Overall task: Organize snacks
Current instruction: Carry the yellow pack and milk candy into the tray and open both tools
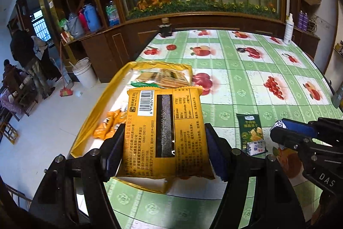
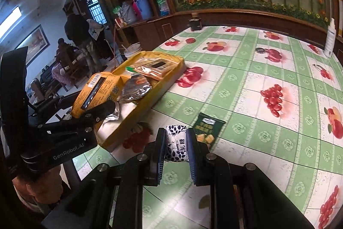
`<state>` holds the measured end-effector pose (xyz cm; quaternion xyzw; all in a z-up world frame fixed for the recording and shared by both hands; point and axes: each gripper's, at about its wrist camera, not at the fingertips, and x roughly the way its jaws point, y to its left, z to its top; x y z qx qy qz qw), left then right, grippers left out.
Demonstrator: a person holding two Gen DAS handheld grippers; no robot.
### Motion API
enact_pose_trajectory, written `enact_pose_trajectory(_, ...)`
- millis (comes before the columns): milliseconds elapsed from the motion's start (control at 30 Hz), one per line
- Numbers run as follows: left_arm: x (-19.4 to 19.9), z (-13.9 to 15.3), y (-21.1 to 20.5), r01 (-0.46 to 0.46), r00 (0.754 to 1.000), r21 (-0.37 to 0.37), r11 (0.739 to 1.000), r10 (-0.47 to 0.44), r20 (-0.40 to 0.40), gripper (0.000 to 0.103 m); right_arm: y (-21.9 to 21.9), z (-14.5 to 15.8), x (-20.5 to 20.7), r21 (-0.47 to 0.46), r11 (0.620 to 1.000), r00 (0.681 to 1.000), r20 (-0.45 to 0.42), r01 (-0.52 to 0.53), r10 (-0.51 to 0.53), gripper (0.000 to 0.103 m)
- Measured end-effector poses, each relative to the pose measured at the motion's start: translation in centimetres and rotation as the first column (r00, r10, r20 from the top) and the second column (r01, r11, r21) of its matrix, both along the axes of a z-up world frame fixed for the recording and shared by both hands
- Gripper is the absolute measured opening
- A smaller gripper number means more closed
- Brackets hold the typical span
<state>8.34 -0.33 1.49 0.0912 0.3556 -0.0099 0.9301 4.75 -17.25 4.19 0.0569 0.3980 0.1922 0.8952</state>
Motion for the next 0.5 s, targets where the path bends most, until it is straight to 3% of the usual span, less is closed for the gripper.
enact_pose_trajectory(500,1.4,-0.1,3.8,-0.080,0.997,-0.028,0.996,0.080,-0.003,0.069,5.0,0.1,1.7,0.000,0.996,0.996,-0.007,-0.094,0.094,0.020)
